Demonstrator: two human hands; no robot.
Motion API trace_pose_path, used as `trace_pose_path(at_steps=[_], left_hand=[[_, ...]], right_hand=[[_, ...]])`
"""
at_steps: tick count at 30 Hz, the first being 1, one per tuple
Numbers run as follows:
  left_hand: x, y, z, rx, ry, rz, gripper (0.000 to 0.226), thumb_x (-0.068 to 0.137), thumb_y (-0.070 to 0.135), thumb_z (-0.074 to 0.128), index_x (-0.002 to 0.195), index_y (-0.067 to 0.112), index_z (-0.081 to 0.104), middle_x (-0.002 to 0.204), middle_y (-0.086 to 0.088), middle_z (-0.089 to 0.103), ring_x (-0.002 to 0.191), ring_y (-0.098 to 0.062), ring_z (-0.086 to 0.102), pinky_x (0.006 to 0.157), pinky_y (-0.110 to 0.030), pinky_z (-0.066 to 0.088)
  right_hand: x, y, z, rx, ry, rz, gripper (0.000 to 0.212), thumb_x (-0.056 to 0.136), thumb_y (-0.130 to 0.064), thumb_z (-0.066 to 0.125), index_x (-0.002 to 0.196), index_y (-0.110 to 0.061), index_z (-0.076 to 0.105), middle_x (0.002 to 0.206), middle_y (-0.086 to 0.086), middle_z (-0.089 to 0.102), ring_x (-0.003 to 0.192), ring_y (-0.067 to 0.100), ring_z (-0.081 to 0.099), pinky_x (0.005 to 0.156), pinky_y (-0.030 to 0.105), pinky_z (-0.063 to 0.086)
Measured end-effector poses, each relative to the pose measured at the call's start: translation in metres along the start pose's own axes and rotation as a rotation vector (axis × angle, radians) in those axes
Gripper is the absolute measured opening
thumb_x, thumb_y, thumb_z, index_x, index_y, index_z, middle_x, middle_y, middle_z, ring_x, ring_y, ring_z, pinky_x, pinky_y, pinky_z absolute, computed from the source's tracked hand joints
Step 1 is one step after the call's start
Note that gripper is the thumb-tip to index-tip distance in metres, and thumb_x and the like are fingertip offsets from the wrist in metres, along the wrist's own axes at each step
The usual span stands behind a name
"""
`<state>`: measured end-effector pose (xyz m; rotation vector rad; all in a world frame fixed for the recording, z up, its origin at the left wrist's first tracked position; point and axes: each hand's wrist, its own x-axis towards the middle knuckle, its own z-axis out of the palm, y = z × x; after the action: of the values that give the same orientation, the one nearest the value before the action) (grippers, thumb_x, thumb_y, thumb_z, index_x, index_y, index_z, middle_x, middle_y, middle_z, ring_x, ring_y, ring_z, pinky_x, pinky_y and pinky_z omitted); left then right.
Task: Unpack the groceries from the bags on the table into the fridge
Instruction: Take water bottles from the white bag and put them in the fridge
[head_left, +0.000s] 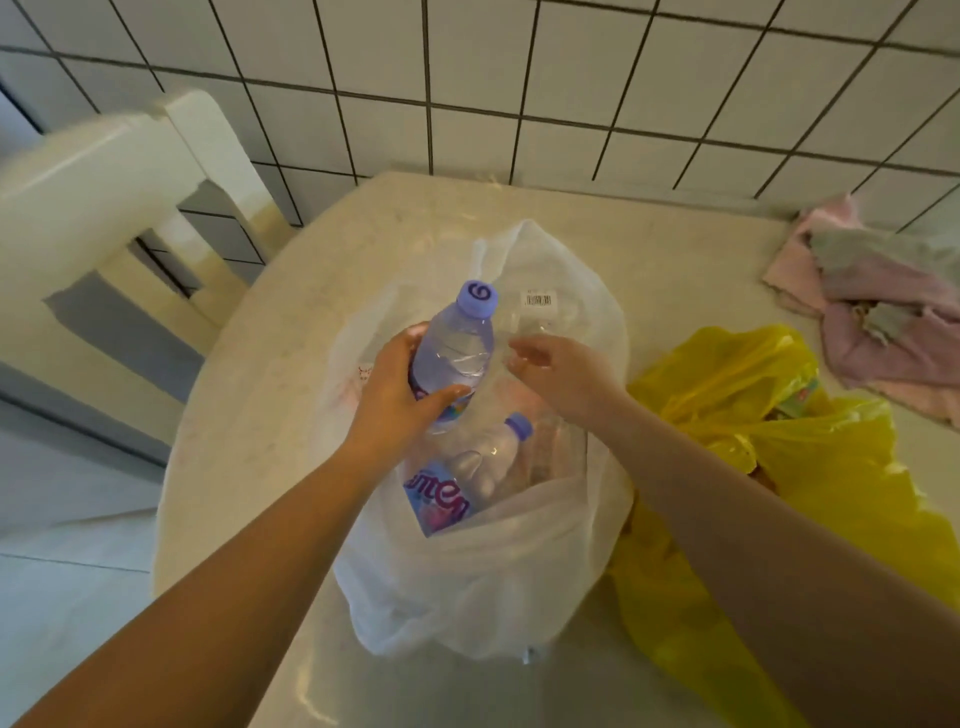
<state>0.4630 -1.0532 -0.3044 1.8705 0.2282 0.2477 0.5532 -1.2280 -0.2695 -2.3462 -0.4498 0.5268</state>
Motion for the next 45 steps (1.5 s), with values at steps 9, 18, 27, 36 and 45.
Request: trace_pose_path(at_steps=[9,18,27,36,45], left_hand=[[-0.007,-0.034,0.003,-0.080,0.048,-0.088,0.060,0.060,0.047,0.076,0.108,0.047,0.039,0.113,0.010,0.055,0.106,-0.006,0.058,0.087,-0.026,0.049],[-0.012,-0.028,-0.001,-0.096,0.035,-0.062,0.054,0.060,0.044,0.073,0.103,0.046,0.041,0.105,0.019,0.054,0.097,-0.001,0.059,0.078,-0.017,0.049],[-0.017,-0.020,-0.005,-0.107,0.018,-0.032,0.047,0.060,0.038,0.070,0.099,0.053,0.049,0.099,0.037,0.060,0.093,0.010,0.059,0.077,-0.011,0.047],[-0.014,-0.025,-0.009,-0.238,0.048,-0.102,0.055,0.068,0.025,0.074,0.115,0.029,0.048,0.120,0.000,0.058,0.102,-0.004,0.061,0.078,-0.022,0.050],[-0.018,-0.007,-0.008,-0.224,0.031,-0.054,0.057,0.062,0.041,0.070,0.113,0.043,0.045,0.109,0.037,0.057,0.107,0.007,0.055,0.079,-0.012,0.047]], right_hand=[[0.021,0.047,0.022,-0.779,-0.419,-0.372,0.048,0.088,-0.009,0.057,0.133,-0.026,0.051,0.135,0.001,0.052,0.120,0.024,0.050,0.102,0.035,0.039],[0.032,0.044,0.032,-0.776,-0.514,-0.390,0.038,0.087,-0.024,0.060,0.125,-0.029,0.056,0.119,-0.002,0.060,0.107,0.019,0.058,0.091,0.034,0.048],[0.029,0.005,-0.015,-0.590,-0.521,-0.460,0.039,0.081,-0.020,0.070,0.119,-0.020,0.063,0.112,0.005,0.059,0.102,0.020,0.056,0.087,0.020,0.040],[-0.006,-0.042,-0.042,-0.246,-0.291,-0.468,0.034,0.074,-0.024,0.077,0.105,-0.031,0.068,0.095,-0.005,0.057,0.089,0.014,0.056,0.081,0.028,0.047],[-0.021,-0.019,-0.020,0.047,0.025,-0.358,0.039,0.075,-0.015,0.076,0.109,-0.029,0.062,0.103,-0.008,0.055,0.099,0.010,0.058,0.084,0.032,0.053]])
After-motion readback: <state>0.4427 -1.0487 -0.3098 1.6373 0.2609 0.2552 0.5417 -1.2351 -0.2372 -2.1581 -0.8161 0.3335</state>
